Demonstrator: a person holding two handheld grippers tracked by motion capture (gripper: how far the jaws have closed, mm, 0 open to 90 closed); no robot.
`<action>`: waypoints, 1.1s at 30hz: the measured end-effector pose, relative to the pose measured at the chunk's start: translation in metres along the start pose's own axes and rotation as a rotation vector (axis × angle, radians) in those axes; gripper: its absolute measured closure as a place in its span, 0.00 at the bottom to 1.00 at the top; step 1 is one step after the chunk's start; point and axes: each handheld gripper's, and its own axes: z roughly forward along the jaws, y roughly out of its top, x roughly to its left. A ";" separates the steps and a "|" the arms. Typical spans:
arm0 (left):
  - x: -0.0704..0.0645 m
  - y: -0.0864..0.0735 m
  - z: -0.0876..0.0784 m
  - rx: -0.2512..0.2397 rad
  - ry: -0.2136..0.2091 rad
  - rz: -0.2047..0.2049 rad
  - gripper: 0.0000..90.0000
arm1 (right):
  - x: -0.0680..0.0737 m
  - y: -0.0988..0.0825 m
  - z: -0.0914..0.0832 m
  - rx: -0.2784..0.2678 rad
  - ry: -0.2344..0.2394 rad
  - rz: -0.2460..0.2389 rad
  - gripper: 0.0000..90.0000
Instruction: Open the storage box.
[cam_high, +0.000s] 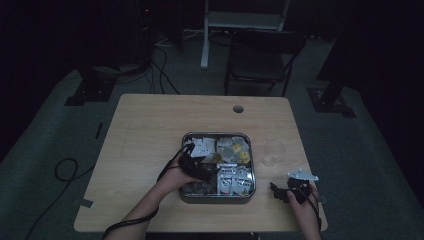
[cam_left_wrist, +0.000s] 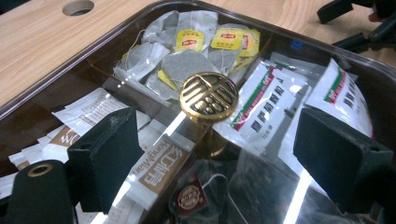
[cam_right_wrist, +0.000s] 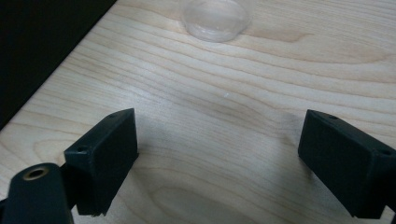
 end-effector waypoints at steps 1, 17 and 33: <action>0.000 0.001 0.002 0.003 0.000 -0.003 0.18 | 0.000 0.000 0.000 0.000 0.000 0.000 0.13; 0.001 0.008 0.021 0.007 -0.017 -0.032 0.45 | 0.000 0.000 0.000 0.000 0.000 -0.001 0.13; -0.002 0.011 0.026 0.009 0.032 -0.054 0.66 | 0.000 0.000 0.000 0.001 0.000 -0.002 0.13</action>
